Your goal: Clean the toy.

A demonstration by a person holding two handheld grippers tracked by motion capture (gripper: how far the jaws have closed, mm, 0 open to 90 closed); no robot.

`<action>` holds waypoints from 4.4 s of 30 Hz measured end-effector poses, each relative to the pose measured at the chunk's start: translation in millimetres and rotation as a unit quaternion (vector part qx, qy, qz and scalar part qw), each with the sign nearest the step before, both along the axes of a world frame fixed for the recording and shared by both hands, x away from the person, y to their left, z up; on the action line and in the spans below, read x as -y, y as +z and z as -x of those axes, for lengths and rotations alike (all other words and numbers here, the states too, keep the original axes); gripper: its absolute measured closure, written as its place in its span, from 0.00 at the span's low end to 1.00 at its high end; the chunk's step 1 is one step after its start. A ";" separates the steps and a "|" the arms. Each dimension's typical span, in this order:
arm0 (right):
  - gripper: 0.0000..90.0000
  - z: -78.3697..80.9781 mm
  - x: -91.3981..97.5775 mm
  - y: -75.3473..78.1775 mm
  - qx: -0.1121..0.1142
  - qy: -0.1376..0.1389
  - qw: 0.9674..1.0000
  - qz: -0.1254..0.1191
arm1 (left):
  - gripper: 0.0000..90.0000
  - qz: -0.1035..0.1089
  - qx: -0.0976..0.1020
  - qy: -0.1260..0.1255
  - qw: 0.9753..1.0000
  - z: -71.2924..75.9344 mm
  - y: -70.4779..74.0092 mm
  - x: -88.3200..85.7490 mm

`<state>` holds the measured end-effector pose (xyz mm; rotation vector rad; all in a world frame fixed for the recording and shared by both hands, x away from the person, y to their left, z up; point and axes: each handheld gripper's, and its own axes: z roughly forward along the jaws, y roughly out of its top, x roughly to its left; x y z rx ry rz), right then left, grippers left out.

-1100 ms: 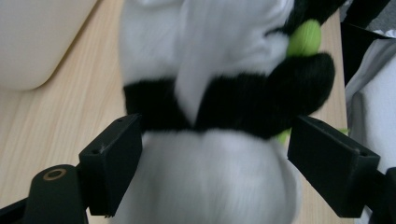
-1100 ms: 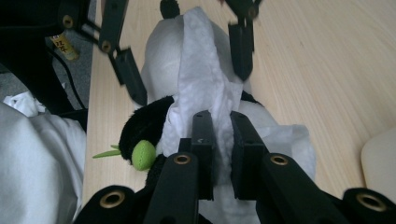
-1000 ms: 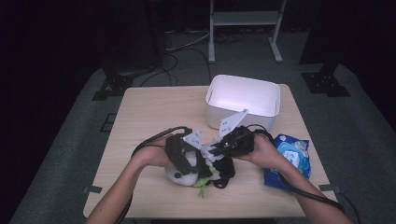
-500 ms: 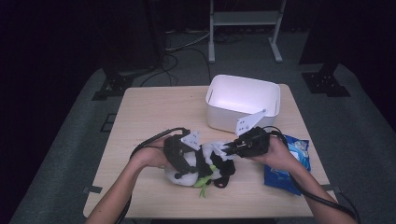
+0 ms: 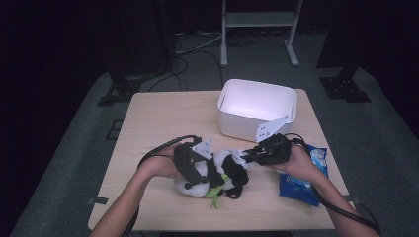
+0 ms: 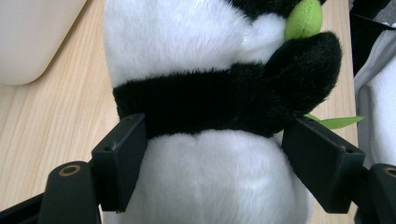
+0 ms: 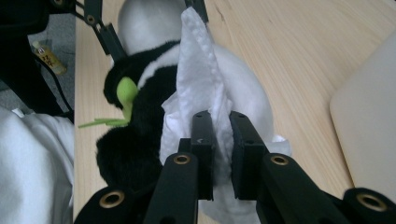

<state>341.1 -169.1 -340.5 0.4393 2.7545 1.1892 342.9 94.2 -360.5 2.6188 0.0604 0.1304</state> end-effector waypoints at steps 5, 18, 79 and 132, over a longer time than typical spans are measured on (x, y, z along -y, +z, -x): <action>0.90 -0.3 -10.5 0.0 -0.002 0.012 1.000 0.003 | 0.22 -0.007 0.000 0.003 1.000 0.9 1.9 3.2; 0.90 -0.8 -9.6 -1.5 -0.001 0.011 1.000 0.000 | 0.11 -0.015 0.002 -0.006 1.000 3.5 7.6 20.6; 0.89 6.3 -21.1 4.0 -0.006 0.038 0.999 0.009 | 0.10 0.031 0.001 -0.004 1.000 7.2 13.7 38.0; 0.89 16.2 6.2 -6.5 -0.023 0.039 0.999 0.010 | 0.09 0.006 0.014 -0.018 1.000 2.0 9.7 59.0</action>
